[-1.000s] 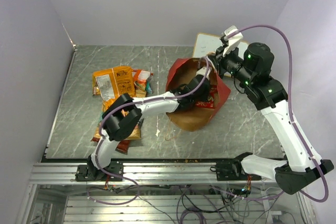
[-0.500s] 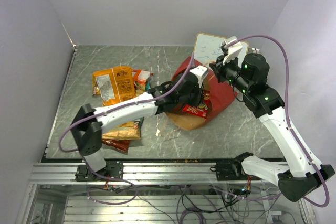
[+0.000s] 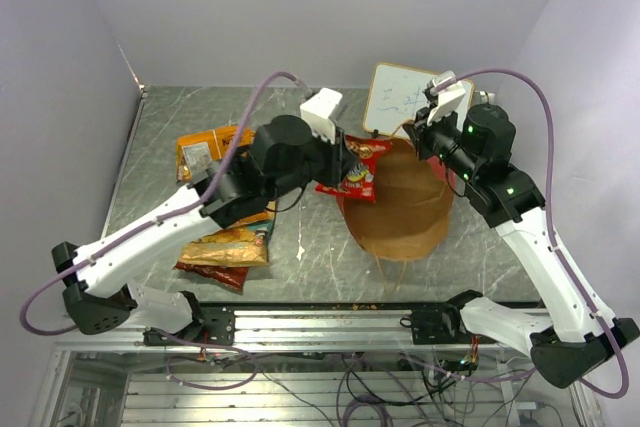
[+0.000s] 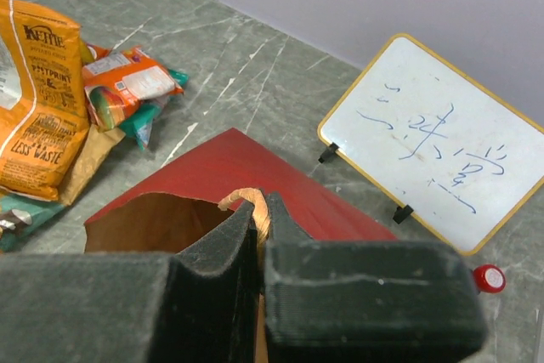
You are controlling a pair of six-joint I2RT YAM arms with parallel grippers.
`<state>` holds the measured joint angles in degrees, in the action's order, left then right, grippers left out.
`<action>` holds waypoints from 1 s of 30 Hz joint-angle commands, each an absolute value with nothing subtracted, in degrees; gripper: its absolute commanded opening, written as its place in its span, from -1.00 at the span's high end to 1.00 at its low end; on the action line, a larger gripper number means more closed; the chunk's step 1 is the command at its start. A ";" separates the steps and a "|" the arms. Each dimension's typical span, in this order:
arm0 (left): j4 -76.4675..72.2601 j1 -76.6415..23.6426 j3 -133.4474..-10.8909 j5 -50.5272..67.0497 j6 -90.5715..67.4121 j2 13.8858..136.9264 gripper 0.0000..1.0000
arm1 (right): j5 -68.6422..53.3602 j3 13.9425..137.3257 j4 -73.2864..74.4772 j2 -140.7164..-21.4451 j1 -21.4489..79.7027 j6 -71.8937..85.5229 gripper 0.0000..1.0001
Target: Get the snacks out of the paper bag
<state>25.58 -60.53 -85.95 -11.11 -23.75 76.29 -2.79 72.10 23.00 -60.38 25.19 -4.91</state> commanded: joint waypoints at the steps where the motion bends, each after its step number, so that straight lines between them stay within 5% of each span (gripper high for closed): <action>1: 32.28 -60.38 -93.49 -20.98 -22.11 72.73 0.86 | -1.69 72.92 24.53 -58.73 25.49 -5.15 1.00; 13: 51.18 -55.64 -95.90 -54.91 -32.97 66.55 0.86 | -1.62 73.92 25.04 -58.58 25.49 -4.94 1.00; 18: 63.86 -41.39 -90.57 -45.81 -45.10 69.00 0.86 | -0.93 73.18 24.58 -57.66 25.49 -3.99 1.00; 22: 59.88 -33.25 -78.35 -37.58 -46.90 65.63 0.86 | -3.19 72.70 24.74 -57.08 25.49 -3.09 1.00; 30: 55.28 -20.15 -61.69 -23.60 -52.51 64.43 0.86 | -28.09 83.46 36.40 -60.33 25.49 -5.47 1.00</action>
<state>57.34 -23.73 -66.59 -30.96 -48.03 66.41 -12.69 75.33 29.67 -58.92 25.19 -4.75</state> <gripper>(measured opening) 0.290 0.004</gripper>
